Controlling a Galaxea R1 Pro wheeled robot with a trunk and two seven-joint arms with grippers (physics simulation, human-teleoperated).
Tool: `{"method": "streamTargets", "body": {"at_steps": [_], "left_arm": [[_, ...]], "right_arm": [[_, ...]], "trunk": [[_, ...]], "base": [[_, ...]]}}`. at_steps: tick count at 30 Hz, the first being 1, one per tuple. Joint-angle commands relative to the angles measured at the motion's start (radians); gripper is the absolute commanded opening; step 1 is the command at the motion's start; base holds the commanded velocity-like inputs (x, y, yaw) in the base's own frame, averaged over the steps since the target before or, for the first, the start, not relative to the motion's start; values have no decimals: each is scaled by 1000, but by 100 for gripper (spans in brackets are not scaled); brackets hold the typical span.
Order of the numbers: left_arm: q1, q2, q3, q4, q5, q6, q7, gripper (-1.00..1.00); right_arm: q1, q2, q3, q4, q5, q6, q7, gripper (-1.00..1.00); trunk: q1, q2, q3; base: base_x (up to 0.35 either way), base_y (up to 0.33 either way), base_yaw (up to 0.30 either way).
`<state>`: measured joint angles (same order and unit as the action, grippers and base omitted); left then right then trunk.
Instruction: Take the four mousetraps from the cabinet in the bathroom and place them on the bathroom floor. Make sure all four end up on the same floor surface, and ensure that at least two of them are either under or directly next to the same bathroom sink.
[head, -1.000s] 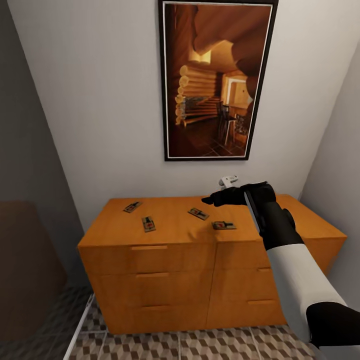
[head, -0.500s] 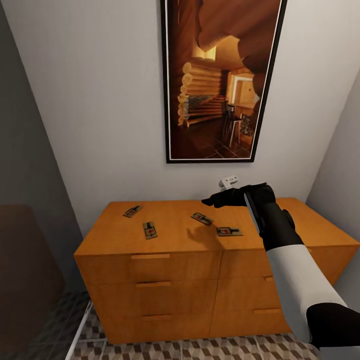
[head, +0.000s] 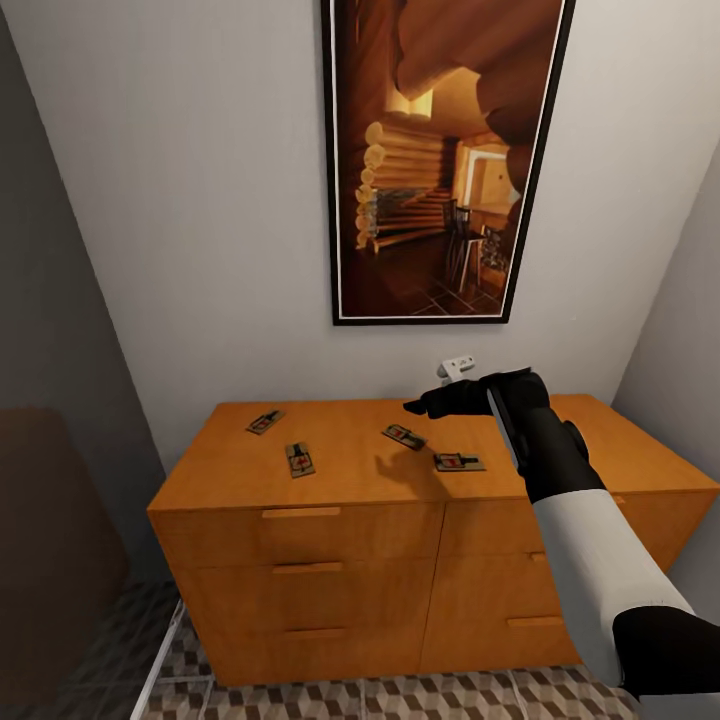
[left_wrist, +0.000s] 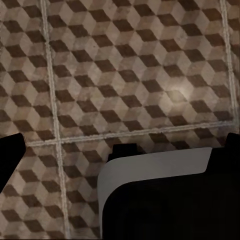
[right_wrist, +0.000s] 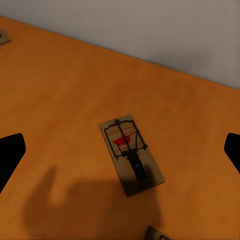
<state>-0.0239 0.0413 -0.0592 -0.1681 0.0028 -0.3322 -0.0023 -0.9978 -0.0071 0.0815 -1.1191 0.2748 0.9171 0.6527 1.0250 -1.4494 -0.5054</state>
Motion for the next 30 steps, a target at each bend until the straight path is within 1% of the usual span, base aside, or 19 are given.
{"method": "streamTargets", "body": {"at_steps": [1,4,5,9,12,17,30], "left_arm": [[-1,4,-6,21,1,-19,1,100],[-1,7,-6,51,1,-55,1,100],[-1,8,-7,71,2,-84,1,100],[-1,9,-6,112,1,-145,2,100],[-1,9,-6,125,1,-167,2,100],[-1,9,-5,132,1,-179,2,100],[-1,9,-6,135,2,-182,3,100]], "right_arm": [[-1,-1,1,0,11,2,8,100],[-1,-1,1,1,11,2,8,100],[0,-1,1,2,11,2,8,100],[0,-1,1,4,11,2,8,100],[1,-1,1,7,11,2,8,100],[1,-1,1,13,11,2,8,100],[1,-2,1,25,11,0,8,100]], "trunk": [[0,-1,-1],[0,-1,-1],[0,-1,-1],[0,-1,-2],[0,-1,-3],[0,-1,-7],[0,-1,-24]], "base": [[0,0,0],[0,0,0],[0,0,0],[0,0,0],[0,0,0],[0,0,0],[0,0,0]]}}
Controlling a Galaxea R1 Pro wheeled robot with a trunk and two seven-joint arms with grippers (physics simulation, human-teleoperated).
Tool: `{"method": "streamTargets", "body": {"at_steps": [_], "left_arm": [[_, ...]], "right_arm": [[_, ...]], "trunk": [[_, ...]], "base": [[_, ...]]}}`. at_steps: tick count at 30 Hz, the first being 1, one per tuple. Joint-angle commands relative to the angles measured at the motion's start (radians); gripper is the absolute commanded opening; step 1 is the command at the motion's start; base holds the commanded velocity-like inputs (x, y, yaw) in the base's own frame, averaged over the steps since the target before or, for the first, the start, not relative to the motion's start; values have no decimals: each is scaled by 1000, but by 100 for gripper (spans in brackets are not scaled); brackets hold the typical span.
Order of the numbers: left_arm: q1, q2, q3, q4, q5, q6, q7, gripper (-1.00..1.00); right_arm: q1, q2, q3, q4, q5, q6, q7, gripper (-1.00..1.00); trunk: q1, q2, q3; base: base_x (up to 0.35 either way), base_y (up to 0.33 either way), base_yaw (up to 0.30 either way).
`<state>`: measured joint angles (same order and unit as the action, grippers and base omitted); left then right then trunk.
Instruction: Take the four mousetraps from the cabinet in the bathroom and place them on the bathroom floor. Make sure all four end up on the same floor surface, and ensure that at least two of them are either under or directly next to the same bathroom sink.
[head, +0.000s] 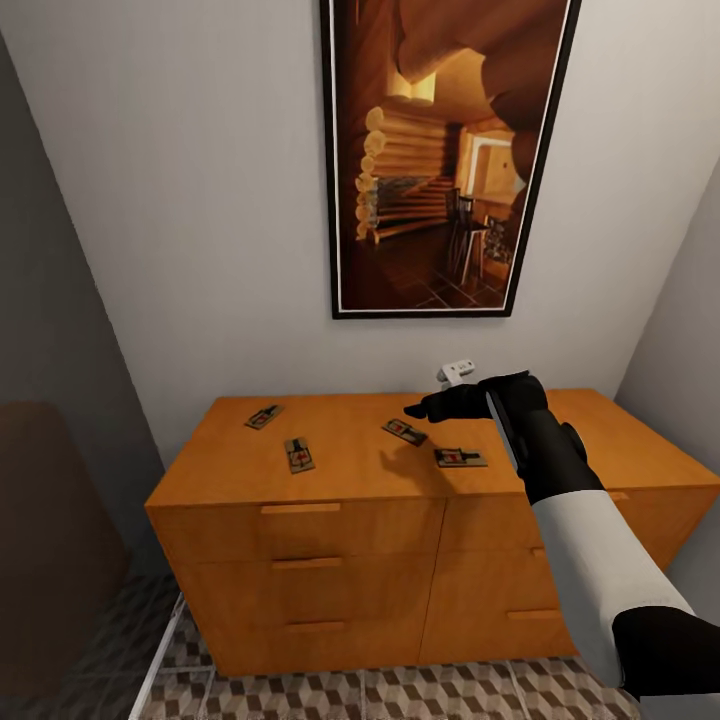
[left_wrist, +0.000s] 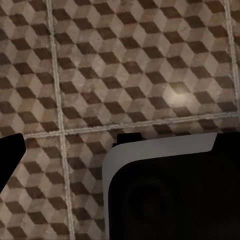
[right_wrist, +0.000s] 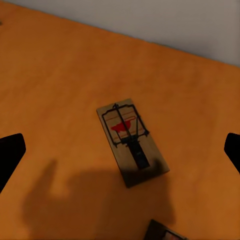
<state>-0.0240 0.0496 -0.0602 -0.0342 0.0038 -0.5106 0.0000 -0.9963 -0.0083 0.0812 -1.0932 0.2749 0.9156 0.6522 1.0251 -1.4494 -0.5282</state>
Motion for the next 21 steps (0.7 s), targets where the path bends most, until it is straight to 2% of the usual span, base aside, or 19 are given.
{"method": "streamTargets", "body": {"at_steps": [1,16,21], "left_arm": [[-1,0,-5,1,1,-3,0,100],[-1,-2,-6,2,1,-3,0,100],[-1,-2,-6,2,1,-3,0,100]], "right_arm": [[-1,-1,1,0,10,2,8,100],[-1,-12,1,7,12,-1,7,100],[0,-14,2,8,12,-30,8,100]], "trunk": [[0,-1,-2],[0,-1,-23],[0,-1,-28]], "base": [[0,0,0],[0,0,0],[0,0,0]]}}
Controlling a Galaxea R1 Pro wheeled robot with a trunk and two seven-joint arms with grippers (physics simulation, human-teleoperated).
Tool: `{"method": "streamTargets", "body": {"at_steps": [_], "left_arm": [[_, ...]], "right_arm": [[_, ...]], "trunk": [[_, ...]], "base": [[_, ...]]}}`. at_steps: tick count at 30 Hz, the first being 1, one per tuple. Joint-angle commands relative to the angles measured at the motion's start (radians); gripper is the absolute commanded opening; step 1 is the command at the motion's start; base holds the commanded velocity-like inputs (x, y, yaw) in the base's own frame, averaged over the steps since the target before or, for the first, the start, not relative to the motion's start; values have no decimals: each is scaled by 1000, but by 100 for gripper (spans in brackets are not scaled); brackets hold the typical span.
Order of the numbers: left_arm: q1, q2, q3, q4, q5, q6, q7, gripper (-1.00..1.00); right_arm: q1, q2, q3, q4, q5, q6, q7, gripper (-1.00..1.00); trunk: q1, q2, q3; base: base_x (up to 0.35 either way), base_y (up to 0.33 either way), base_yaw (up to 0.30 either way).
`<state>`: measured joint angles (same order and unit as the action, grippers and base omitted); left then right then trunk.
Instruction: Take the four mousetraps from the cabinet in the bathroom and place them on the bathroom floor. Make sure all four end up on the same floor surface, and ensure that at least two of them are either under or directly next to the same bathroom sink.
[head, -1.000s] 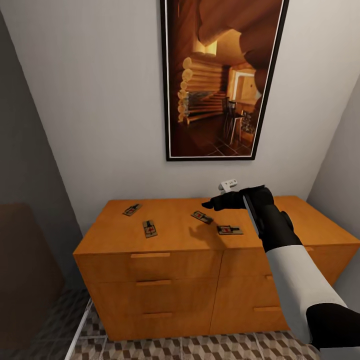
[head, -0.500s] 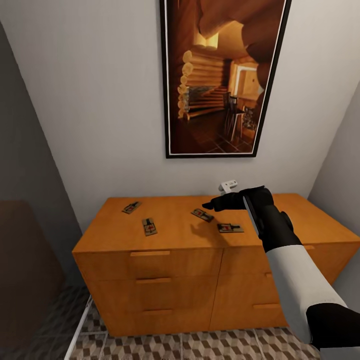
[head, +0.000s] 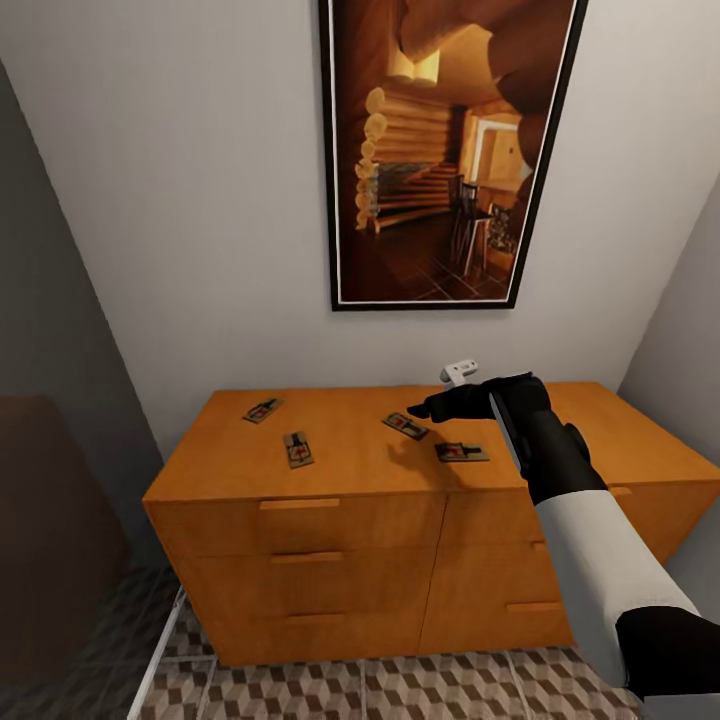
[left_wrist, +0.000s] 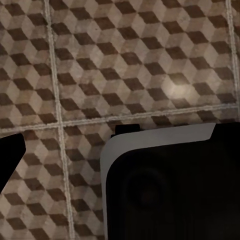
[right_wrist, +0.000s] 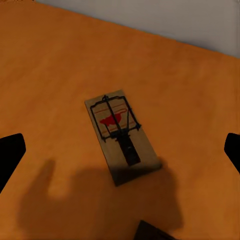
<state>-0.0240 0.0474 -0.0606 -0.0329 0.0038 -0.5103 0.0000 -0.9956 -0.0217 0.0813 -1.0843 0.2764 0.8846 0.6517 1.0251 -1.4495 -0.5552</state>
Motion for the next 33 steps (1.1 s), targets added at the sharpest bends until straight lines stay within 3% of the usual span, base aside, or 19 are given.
{"method": "streamTargets", "body": {"at_steps": [1,17,33], "left_arm": [[-1,0,-5,1,1,-3,0,100],[-1,0,-5,1,1,-4,0,100],[-1,0,-5,8,1,-4,0,100]], "right_arm": [[-1,-1,1,2,10,-7,9,100],[0,-1,1,23,10,-24,8,100],[0,-1,2,26,10,-27,10,100]], "trunk": [[0,-1,-2],[0,-1,-5],[0,-1,-5]], "base": [[7,0,0],[127,0,0],[15,0,0]]}}
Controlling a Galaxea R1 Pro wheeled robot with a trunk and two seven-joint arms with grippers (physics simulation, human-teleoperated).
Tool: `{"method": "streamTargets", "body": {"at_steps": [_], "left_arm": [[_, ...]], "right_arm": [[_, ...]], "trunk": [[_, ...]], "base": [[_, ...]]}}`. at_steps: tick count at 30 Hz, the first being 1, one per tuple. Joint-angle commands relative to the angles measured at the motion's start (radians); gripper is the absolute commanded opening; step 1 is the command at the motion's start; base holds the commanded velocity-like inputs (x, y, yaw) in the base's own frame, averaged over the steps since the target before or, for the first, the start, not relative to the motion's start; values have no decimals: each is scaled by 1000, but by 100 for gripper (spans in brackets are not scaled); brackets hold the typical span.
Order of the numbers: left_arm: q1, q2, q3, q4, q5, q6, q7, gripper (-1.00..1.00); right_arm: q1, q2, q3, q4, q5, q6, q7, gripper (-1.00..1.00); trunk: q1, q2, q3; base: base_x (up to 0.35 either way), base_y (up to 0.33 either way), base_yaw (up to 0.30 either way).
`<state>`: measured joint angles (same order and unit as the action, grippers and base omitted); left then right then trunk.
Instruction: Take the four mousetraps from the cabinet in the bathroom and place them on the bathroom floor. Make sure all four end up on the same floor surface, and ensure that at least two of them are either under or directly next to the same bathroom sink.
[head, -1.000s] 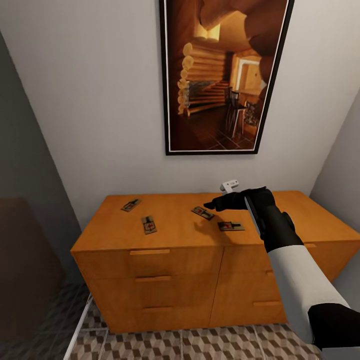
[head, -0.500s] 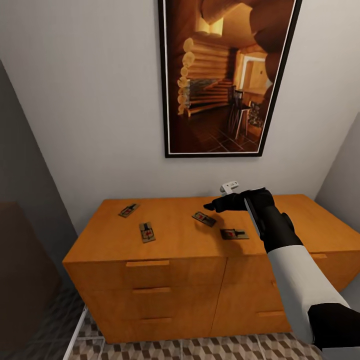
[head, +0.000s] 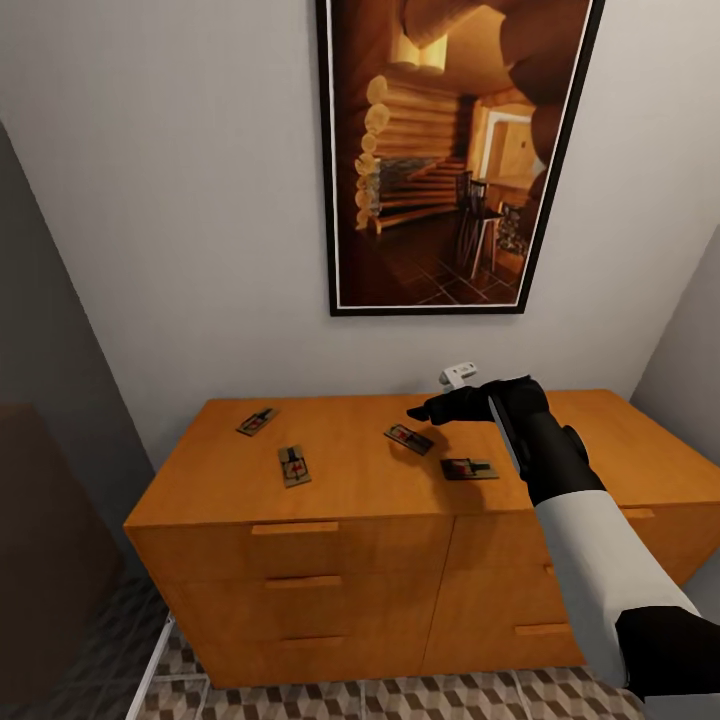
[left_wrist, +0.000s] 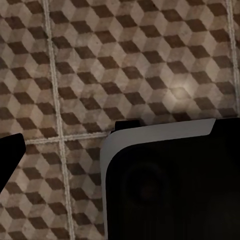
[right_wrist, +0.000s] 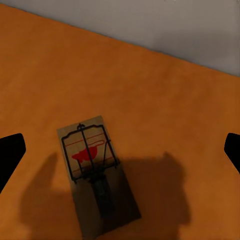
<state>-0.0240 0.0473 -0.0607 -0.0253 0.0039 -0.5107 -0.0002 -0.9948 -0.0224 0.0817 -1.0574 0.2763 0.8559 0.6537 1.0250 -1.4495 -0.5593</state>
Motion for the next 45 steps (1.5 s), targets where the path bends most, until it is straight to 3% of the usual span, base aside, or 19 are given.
{"method": "streamTargets", "body": {"at_steps": [1,5,9,19,23,32,45], "left_arm": [[-1,0,-5,1,1,-3,0,100],[-1,0,-5,1,1,-3,0,100],[-1,0,-5,1,1,-3,0,100],[-1,1,-5,1,1,-3,0,100],[-1,0,-5,1,0,-3,0,100],[-1,0,-5,1,-1,-3,0,100],[-1,1,-5,1,-1,-3,0,100]], "right_arm": [[-1,-1,2,-1,11,1,9,100],[-1,-1,11,-1,11,0,9,100],[-1,-1,48,-1,11,-1,10,100],[-1,-30,269,-2,12,-4,10,100],[-1,-38,321,-2,11,-10,11,100],[-1,-51,355,-1,9,-32,43,100],[-1,-114,355,-1,9,-93,165,100]], "trunk": [[0,-1,-1],[0,-1,-1],[0,-1,-1],[0,-1,-1],[0,-1,-1],[0,-1,-1],[0,-1,-1]], "base": [[0,0,0],[0,0,0],[0,0,0],[0,0,0],[0,0,0],[0,0,0],[0,0,0]]}}
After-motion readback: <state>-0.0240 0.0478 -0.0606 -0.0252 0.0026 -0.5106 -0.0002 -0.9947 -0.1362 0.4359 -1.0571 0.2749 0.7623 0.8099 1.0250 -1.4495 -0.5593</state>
